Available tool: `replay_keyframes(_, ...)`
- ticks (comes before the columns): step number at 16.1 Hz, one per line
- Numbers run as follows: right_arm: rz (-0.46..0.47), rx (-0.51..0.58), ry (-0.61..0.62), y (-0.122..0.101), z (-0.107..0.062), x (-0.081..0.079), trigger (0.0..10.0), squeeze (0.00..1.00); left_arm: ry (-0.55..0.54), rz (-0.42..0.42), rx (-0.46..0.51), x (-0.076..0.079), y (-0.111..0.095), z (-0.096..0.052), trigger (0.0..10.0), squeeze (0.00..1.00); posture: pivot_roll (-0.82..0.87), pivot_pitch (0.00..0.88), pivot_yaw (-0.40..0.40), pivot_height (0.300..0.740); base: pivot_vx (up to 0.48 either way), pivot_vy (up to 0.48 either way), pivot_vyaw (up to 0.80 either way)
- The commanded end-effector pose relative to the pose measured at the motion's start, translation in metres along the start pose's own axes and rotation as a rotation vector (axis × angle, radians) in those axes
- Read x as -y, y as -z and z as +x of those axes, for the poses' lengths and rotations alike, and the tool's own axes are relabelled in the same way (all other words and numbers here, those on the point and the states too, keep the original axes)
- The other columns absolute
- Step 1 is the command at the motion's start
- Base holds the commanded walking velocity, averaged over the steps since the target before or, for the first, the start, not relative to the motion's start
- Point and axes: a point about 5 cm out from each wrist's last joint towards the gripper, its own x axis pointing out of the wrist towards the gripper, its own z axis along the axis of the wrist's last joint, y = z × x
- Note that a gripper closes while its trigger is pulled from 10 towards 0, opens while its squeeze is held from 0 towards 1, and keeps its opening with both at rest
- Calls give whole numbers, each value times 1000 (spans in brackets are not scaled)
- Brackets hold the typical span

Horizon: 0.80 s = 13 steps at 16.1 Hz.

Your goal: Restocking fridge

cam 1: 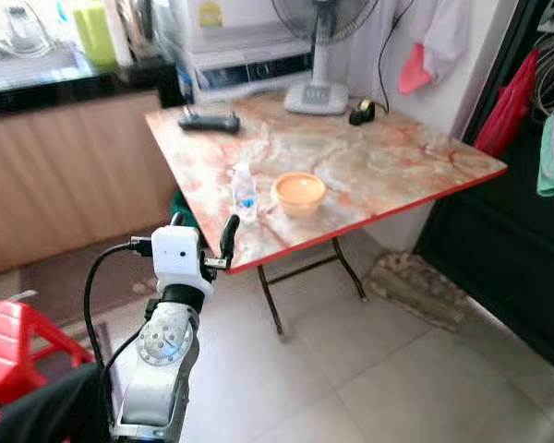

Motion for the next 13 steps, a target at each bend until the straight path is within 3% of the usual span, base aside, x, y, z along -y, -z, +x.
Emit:
replay_keyframes(1, -1, 9, -4, -5, 1, 0, 10000, 0, 13, 7, 8, 3, -4, 3, 10000, 0, 92, 0, -18, 740, 255, 0, 0)
replay_keyframes(9, -23, 8, -23, -8, 2, 0, 10000, 0, 8, 24, 20, 1, -9, 5, 10000, 0, 97, 0, -28, 740, 276, 0, 0)
replay_keyframes(13, -37, -3, -32, -9, 2, 0, 10000, 0, 3, 36, 36, 1, -14, 7, 10000, 0, 102, 0, -33, 740, 266, 0, 761)
